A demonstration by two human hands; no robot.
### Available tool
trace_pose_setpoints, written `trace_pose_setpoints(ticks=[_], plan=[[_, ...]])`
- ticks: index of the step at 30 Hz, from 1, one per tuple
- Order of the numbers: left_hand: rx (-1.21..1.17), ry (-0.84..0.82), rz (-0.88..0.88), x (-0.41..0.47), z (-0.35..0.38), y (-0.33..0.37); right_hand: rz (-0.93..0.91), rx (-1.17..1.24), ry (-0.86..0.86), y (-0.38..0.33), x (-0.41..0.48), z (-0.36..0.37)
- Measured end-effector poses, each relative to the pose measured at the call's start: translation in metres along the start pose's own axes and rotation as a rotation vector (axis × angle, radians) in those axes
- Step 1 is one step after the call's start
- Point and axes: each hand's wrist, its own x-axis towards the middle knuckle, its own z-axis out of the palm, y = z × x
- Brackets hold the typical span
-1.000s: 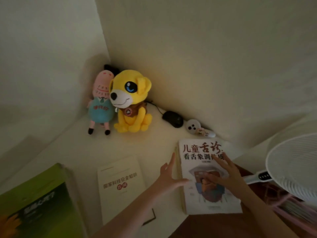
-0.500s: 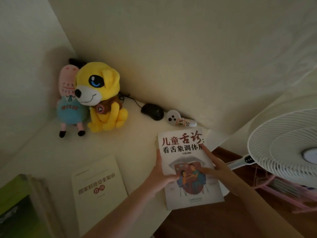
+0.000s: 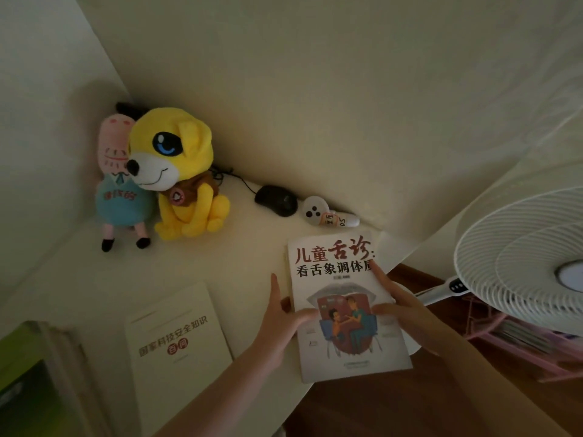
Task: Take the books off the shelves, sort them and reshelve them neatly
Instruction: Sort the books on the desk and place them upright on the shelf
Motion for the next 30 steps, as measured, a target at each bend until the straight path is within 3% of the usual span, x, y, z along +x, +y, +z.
trace_pose_setpoints(ticks=[6, 13, 21, 27, 30], plan=[[0.035, 0.012, 0.034, -0.001, 0.002, 0.003, 0.012, -0.04, -0.036, -0.011, -0.008, 0.0], [-0.193, 0.024, -0.057, -0.007, -0.001, 0.005, -0.055, -0.337, -0.001, -0.047, -0.015, 0.013], [-0.261, -0.073, -0.18, -0.009, -0.005, 0.01, -0.057, -0.409, -0.007, -0.07, -0.021, 0.026], [-0.285, -0.094, -0.176, -0.008, -0.007, 0.007, -0.047, -0.415, 0.003, -0.071, -0.023, 0.024], [-0.228, -0.112, -0.167, -0.008, -0.008, 0.004, 0.075, -0.357, 0.066, -0.064, -0.016, 0.018]])
